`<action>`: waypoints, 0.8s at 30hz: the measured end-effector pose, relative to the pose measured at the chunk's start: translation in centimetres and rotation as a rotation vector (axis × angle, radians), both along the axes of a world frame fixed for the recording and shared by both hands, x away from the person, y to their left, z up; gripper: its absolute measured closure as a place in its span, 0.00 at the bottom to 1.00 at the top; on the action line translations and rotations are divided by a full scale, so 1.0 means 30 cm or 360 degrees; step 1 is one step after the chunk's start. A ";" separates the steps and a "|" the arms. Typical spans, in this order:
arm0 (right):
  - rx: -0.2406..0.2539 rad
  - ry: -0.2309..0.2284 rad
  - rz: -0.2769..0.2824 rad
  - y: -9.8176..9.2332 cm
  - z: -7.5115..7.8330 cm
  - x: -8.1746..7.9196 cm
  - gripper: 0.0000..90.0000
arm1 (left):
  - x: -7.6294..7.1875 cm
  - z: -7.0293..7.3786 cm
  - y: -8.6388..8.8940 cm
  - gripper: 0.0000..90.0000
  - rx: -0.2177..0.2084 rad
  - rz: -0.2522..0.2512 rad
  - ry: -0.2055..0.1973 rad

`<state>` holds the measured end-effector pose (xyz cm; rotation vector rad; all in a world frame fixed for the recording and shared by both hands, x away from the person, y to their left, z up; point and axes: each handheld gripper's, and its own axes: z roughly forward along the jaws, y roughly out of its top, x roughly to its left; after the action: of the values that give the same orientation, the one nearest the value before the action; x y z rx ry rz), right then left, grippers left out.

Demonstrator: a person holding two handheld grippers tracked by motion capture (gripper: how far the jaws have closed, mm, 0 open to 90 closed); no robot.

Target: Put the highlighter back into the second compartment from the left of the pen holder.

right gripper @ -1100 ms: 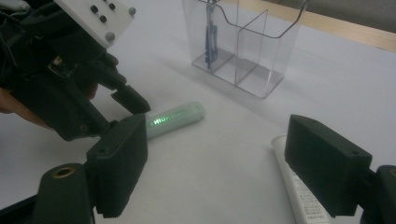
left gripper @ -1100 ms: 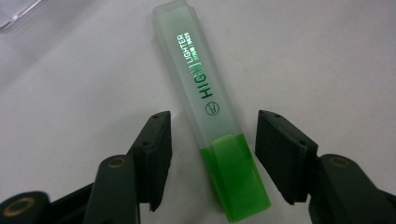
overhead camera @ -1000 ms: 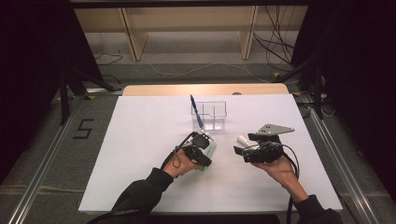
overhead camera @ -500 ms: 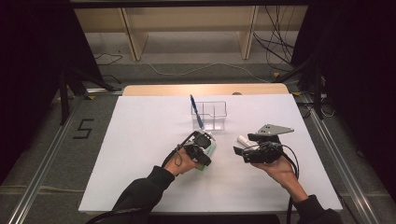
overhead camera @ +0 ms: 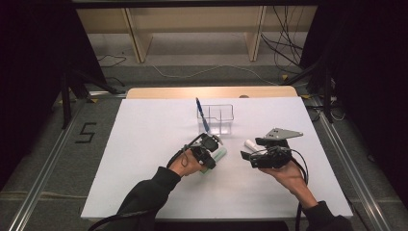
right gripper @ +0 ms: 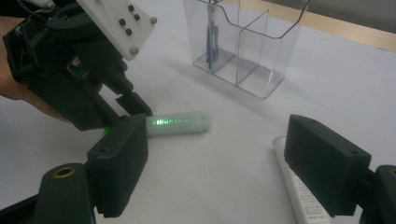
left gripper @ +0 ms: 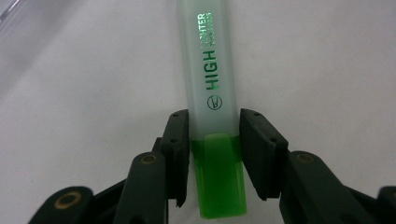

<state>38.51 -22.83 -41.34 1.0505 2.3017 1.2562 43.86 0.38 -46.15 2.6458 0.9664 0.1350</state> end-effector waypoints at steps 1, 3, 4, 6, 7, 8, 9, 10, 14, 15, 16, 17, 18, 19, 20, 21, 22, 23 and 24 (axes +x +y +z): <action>0.0001 -0.0001 0.0001 -0.001 0.000 0.000 0.25 | 0.001 0.001 0.000 0.71 0.0007 -0.0004 0.0004; 0.0003 -0.0002 0.0001 -0.001 0.001 -0.001 0.25 | 0.003 0.002 -0.002 0.72 0.0020 -0.0012 0.0009; 0.0002 -0.0002 0.0001 -0.001 0.001 -0.001 0.25 | 0.003 0.003 -0.002 0.72 0.0023 -0.0014 0.0011; 0.0002 -0.0001 0.0001 0.000 0.001 -0.001 0.25 | 0.004 0.003 -0.002 0.73 0.0026 -0.0020 0.0011; 0.0002 0.0000 0.0001 0.000 0.001 -0.001 0.25 | 0.004 0.003 -0.002 0.73 0.0026 -0.0020 0.0008; 0.0004 -0.0002 0.0002 0.000 0.001 -0.001 0.25 | 0.004 0.003 -0.002 0.73 0.0024 -0.0022 0.0009; 0.0003 -0.0001 0.0003 0.001 0.001 -0.001 0.25 | 0.004 0.003 -0.002 0.73 0.0025 -0.0024 0.0003; 0.0002 -0.0001 0.0004 0.001 0.001 -0.001 0.25 | 0.003 0.003 -0.002 0.74 0.0020 -0.0032 0.0004; -0.0005 -0.0002 0.0005 0.002 0.000 -0.002 0.25 | 0.005 0.005 0.003 0.74 0.0037 -0.0085 0.0013; -0.0006 -0.0002 0.0006 0.002 0.000 -0.002 0.25 | 0.005 0.005 0.006 0.74 0.0024 -0.0087 0.0017; -0.0006 -0.0002 0.0007 0.003 0.000 -0.003 0.25 | 0.007 0.008 0.013 0.74 0.0028 -0.0109 0.0032; -0.0009 -0.0005 0.0012 0.003 0.000 -0.004 0.25 | 0.007 0.008 0.013 0.74 0.0028 -0.0109 0.0032; -0.0009 -0.0005 0.0017 0.005 0.000 -0.005 0.25 | 0.009 0.012 0.029 0.74 -0.0004 -0.0112 0.0071; -0.0008 -0.0011 0.0021 0.007 -0.001 -0.007 0.25 | 0.011 0.016 0.038 0.74 -0.0014 -0.0124 0.0083; -0.0006 -0.0012 0.0031 0.011 -0.002 -0.009 0.25 | 0.012 0.022 0.047 0.74 -0.0025 -0.0130 0.0096; -0.0012 -0.0018 0.0044 0.014 -0.002 -0.011 0.25 | 0.010 0.030 0.054 0.74 -0.0041 -0.0135 0.0114; -0.0017 -0.0024 0.0056 0.020 -0.002 -0.016 0.25 | 0.008 0.039 0.062 0.74 -0.0046 -0.0145 0.0125; -0.0021 -0.0031 0.0069 0.026 -0.002 -0.021 0.25 | 0.007 0.049 0.072 0.74 -0.0049 -0.0164 0.0135; -0.0024 -0.0040 0.0083 0.033 -0.003 -0.026 0.24 | 0.004 0.059 0.081 0.74 -0.0052 -0.0184 0.0147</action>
<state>37.72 -21.83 -41.42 0.9701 2.3299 1.2623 43.98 2.80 -44.38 2.6901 0.8336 -0.0300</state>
